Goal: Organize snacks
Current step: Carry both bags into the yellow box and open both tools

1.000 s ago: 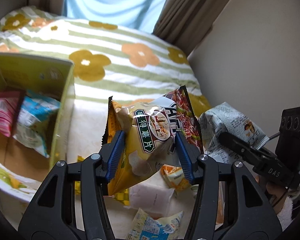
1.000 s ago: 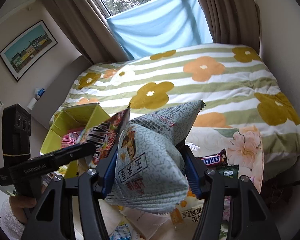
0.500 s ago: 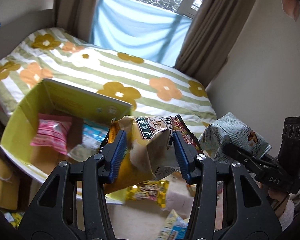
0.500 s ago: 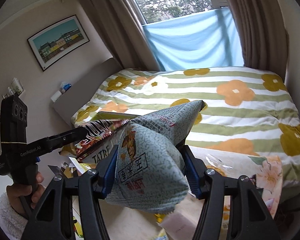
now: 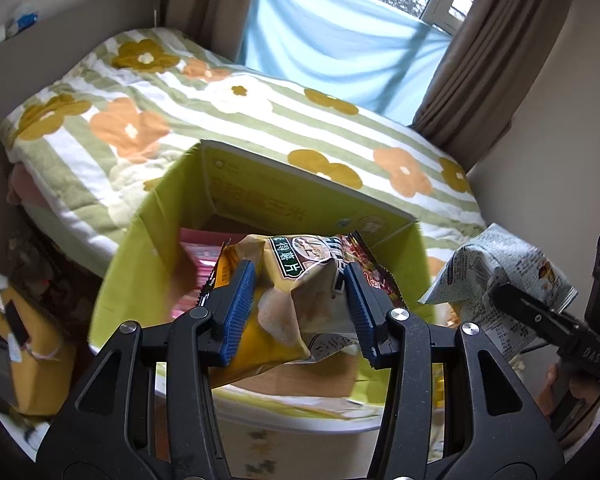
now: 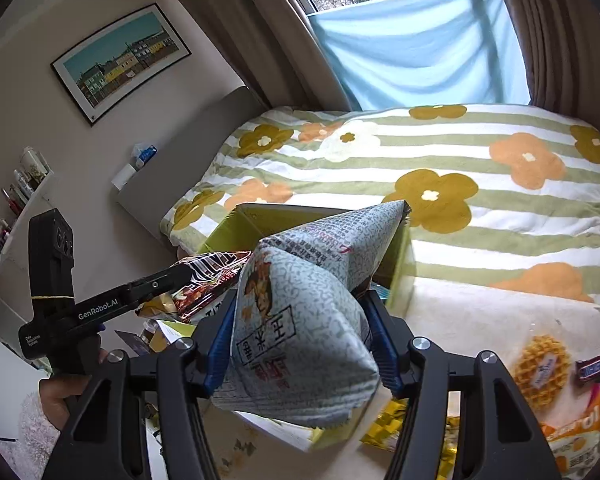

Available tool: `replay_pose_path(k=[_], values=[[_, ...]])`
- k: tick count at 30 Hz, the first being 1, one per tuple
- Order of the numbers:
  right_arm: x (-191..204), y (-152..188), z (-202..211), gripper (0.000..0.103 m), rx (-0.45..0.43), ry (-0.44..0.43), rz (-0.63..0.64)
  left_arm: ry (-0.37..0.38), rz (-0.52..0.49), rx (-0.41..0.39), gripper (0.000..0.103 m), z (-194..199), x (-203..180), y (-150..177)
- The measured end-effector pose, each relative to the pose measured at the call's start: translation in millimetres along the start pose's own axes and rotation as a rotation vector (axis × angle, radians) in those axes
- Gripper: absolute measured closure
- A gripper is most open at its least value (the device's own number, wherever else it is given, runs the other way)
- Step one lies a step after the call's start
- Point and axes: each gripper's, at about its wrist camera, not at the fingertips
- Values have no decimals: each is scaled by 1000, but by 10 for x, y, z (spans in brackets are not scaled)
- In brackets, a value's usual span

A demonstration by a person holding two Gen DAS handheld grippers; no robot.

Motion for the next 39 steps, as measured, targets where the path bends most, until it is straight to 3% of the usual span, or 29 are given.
replay_pose_path(k=[2,3,4,5,10,20,22,24,25,29,39], values=[[66,-8,-73,47,7,6,-4,-27,-45,17,56,-38,87,-34],[112,-11,-123,47,11,11,-5,-41,-75,24,41,-53,121,-46],[142,-7,-157,47,15,15,-7,-58,-106,23,12,-59,146,-49],[169,-5,-191,47,17,20,-13,-81,-129,16,0,-55,153,-52],[290,34,-351,47,39,44,-46,-98,-211,50,0,-53,249,-34],[540,122,-494,46,71,113,2,-77,-237,75,0,47,387,25],[590,115,-551,37,90,178,36,-75,-234,76,0,61,383,33],[630,137,-539,2,58,267,88,-78,-227,70,0,87,373,49],[638,163,-514,0,33,282,117,-79,-223,70,0,94,365,57],[637,245,-416,0,-18,309,186,-83,-215,74,0,109,326,104],[545,330,-290,0,24,294,126,-58,-210,86,0,136,240,223]])
Point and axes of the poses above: each gripper's, at about its wrist camera, not at the fingertips, and z roughly against the way its jaws point, x to its left, y to its underside, and after that the axes turned 13 degrees about y, right-handed
